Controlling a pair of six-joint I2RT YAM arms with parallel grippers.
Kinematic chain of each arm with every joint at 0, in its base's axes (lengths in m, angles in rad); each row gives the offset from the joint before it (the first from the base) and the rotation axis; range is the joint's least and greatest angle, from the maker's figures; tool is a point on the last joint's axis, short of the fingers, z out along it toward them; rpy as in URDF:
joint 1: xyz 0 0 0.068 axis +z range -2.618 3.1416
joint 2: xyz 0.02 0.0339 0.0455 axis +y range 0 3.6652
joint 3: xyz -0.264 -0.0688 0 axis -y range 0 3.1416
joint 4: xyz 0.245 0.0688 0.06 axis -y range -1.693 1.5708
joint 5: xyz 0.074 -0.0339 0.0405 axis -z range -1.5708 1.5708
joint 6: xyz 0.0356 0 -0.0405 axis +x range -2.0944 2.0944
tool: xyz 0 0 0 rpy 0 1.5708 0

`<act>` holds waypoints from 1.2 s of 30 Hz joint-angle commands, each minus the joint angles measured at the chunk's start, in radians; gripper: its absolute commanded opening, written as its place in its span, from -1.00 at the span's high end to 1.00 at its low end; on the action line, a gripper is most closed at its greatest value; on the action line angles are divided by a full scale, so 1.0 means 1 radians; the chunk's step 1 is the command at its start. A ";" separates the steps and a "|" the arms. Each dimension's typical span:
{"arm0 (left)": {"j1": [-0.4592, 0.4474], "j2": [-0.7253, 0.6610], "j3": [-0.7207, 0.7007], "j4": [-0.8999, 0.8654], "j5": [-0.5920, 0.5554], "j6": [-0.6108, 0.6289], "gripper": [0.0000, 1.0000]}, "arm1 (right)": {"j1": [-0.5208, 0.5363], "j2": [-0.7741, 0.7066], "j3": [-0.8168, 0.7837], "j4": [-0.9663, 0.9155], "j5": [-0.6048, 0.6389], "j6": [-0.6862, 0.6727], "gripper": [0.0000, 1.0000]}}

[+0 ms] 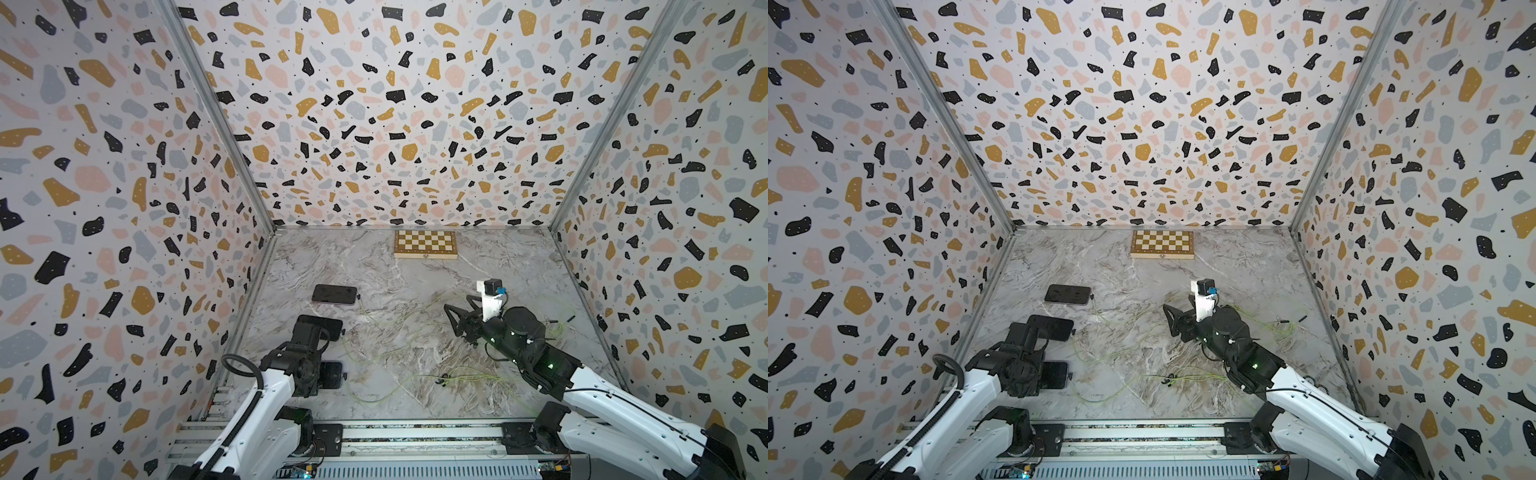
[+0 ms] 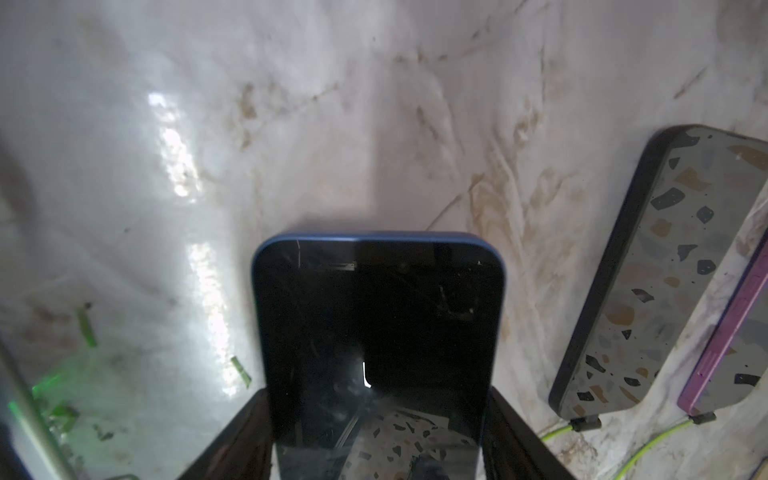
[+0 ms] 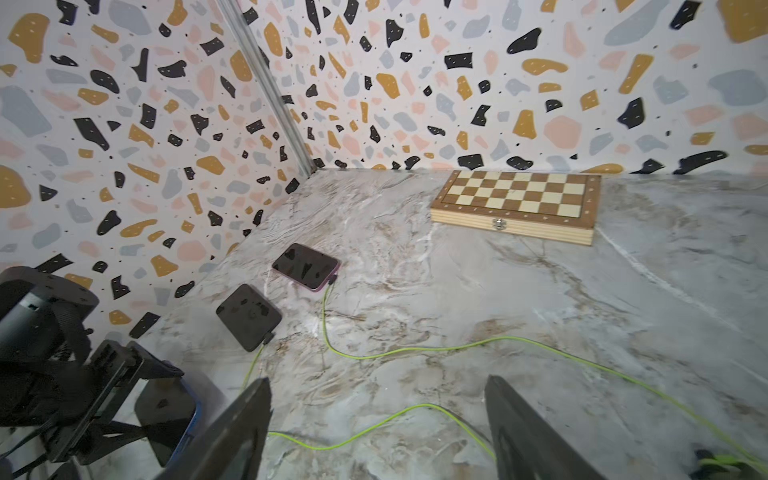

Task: Plug wired earphones into phones
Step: Place the phone at the center of the board, then reset both arms

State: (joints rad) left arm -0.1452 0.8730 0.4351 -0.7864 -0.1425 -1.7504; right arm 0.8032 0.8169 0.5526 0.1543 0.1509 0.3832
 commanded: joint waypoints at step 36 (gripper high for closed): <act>0.009 0.051 -0.004 0.923 -0.553 1.487 -0.98 | -0.717 0.278 -0.333 0.603 0.157 -0.170 -1.00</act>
State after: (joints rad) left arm -0.1410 0.9001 0.4549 -0.0814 -0.6712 -0.4061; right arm 0.1184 1.0420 0.2398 0.6064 0.2775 0.2012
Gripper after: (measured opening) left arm 0.988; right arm 0.997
